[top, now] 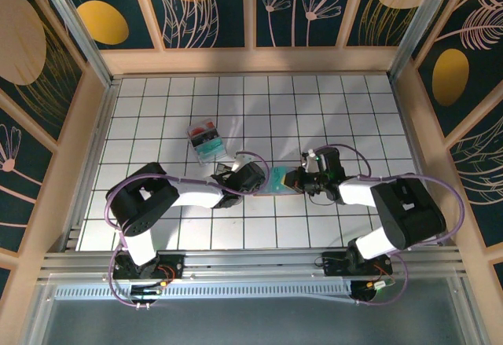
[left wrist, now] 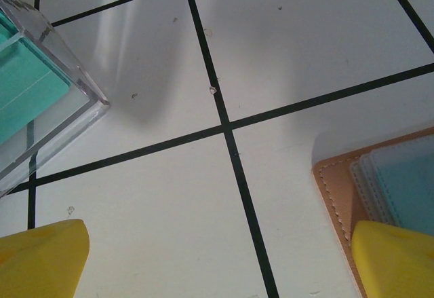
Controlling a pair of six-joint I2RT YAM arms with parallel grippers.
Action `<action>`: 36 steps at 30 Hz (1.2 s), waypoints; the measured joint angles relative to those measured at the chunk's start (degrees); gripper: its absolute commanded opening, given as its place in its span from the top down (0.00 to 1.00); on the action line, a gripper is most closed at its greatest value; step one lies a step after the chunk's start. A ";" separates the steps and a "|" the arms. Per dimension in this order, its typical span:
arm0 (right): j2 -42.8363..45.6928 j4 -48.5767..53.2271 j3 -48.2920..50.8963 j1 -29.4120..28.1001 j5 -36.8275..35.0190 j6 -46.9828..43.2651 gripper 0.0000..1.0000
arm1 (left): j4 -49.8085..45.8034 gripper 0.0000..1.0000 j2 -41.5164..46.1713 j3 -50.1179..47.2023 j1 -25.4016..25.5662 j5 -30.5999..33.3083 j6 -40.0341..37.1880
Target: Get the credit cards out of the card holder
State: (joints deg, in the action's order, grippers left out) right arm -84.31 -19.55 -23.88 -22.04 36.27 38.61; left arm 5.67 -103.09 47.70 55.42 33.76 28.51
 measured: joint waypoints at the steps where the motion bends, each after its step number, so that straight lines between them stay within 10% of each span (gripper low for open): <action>1: 0.46 0.90 -0.20 0.00 -0.68 -0.42 1.00 | -0.11 0.01 0.09 0.00 0.00 0.00 -0.17; 21: 15.34 13.84 -1.16 0.33 -9.44 -3.61 1.00 | -3.04 0.01 11.96 1.51 0.00 -2.29 -0.94; 36: 31.32 5.14 4.17 0.35 -7.87 -2.23 1.00 | 7.80 0.01 26.18 -6.01 -4.09 -16.35 5.49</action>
State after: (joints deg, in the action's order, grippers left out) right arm -52.99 -14.41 -19.70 -21.69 28.40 36.38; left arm 13.47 -76.90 41.69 51.33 17.41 34.00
